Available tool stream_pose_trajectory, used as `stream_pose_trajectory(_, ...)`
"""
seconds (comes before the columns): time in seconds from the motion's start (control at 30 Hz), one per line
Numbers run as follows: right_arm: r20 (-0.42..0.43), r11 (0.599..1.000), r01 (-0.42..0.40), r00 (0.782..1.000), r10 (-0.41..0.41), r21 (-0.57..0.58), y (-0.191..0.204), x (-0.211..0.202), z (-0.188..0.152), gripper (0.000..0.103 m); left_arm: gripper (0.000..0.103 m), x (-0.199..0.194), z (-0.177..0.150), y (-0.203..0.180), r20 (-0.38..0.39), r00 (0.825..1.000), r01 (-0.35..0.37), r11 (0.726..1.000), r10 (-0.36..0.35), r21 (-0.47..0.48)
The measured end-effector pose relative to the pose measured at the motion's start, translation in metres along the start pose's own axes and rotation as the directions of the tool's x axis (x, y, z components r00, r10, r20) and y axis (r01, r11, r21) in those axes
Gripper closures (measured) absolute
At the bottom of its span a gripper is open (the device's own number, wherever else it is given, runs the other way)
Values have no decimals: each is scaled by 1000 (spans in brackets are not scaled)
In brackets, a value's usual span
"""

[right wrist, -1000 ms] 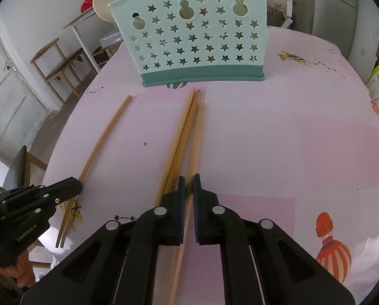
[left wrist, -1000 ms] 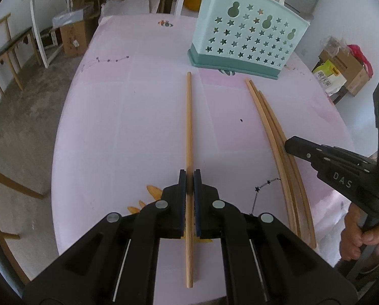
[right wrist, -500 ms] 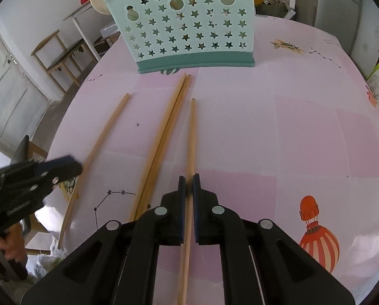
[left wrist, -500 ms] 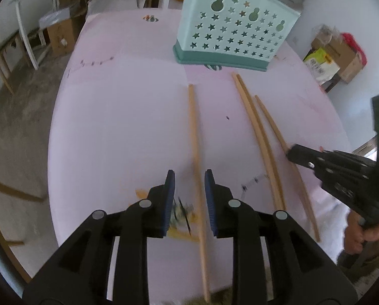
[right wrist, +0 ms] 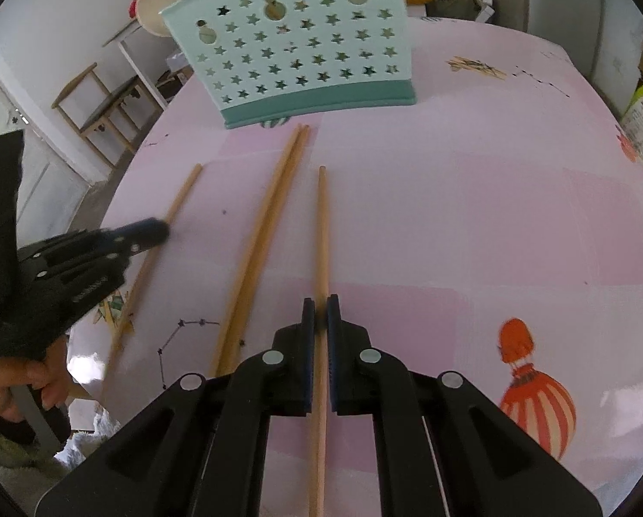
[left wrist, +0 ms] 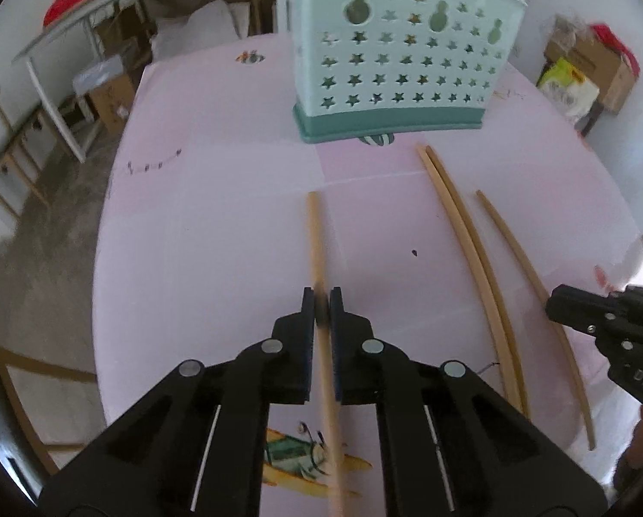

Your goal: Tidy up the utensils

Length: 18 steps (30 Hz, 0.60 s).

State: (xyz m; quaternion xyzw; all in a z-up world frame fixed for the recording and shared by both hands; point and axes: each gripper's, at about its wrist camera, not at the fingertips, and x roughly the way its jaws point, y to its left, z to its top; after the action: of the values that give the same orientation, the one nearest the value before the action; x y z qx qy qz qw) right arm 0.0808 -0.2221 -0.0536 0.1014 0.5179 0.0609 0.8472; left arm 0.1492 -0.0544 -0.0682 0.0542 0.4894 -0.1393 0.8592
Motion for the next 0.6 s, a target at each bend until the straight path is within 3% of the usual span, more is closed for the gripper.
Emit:
stream_pose_trajectory(0.33, -20, 1000, -21, 1000, 20, -12, 1, 9, 14, 91, 98, -7, -14, 0, -23, 1000, 12, 999, -13, -37)
stream_pose_trajectory(0.6, 35, 995, 65, 997, -62, -80, 15, 16, 22, 91, 97, -3, -8, -5, -20, 1000, -23, 1000, 23, -10)
